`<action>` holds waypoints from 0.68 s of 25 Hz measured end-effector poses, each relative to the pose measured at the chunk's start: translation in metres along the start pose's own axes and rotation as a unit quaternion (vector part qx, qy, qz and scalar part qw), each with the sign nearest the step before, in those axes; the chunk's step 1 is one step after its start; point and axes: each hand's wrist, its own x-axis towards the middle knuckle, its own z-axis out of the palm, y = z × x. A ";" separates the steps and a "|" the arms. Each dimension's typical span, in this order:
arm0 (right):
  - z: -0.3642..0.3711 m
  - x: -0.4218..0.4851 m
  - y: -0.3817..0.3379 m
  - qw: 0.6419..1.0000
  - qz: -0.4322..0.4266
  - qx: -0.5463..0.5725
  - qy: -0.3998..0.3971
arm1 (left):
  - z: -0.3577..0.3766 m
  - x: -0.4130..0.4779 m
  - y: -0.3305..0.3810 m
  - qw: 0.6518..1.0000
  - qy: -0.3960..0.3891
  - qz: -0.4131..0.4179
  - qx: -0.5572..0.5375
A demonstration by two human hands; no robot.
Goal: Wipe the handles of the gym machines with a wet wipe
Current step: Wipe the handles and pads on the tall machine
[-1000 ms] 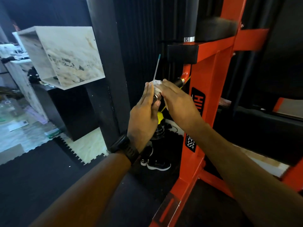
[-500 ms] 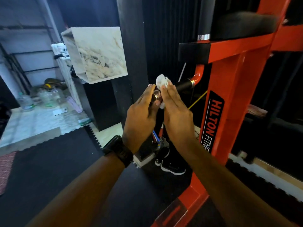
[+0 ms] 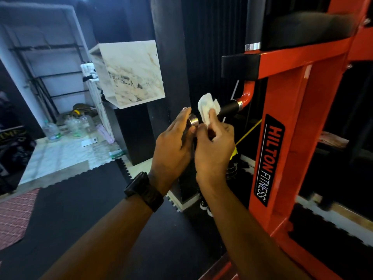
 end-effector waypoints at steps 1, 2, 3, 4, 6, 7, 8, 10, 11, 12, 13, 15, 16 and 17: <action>0.006 -0.005 -0.003 0.999 0.028 0.032 0.010 | -0.001 0.000 0.000 1.000 -0.003 0.004 -0.001; 0.010 -0.009 -0.004 0.998 0.034 0.044 0.018 | -0.002 0.000 0.000 1.000 -0.006 0.008 0.000; 0.012 -0.013 -0.003 0.999 0.008 0.028 0.018 | -0.002 0.000 -0.001 1.000 -0.012 0.011 0.000; 0.011 -0.015 -0.002 0.999 -0.040 -0.011 0.004 | -0.003 0.001 -0.003 1.000 -0.017 0.015 0.004; -0.001 -0.006 0.002 0.975 -0.173 -0.135 -0.034 | -0.004 0.002 -0.005 0.999 -0.022 0.020 0.016; -0.008 0.006 0.005 0.935 -0.263 -0.233 -0.038 | -0.004 0.002 -0.005 0.999 -0.020 0.019 0.022; -0.016 0.022 0.009 0.881 -0.346 -0.319 -0.043 | -0.003 0.002 -0.006 0.999 -0.012 0.018 0.027; -0.028 0.047 0.015 0.809 -0.424 -0.398 -0.090 | 0.001 0.001 -0.007 0.999 0.014 0.021 0.028; -0.031 0.051 0.016 0.786 -0.444 -0.409 -0.133 | 0.004 0.000 -0.006 0.999 0.026 0.020 0.018; -0.036 0.052 0.014 0.768 -0.464 -0.404 -0.178 | 0.007 0.000 -0.006 0.999 0.036 0.017 0.003; -0.042 0.056 0.016 0.750 -0.483 -0.397 -0.216 | 0.009 -0.001 -0.005 0.999 0.045 0.016 -0.009; -0.052 0.073 0.018 0.719 -0.509 -0.408 -0.240 | 0.012 -0.001 -0.004 0.998 0.060 0.015 -0.016; -0.054 0.082 0.018 0.726 -0.503 -0.409 -0.231 | 0.012 -0.001 -0.003 0.998 0.063 0.013 -0.013; -0.053 0.088 0.018 0.742 -0.484 -0.415 -0.210 | 0.012 -0.001 -0.002 0.998 0.062 0.010 -0.009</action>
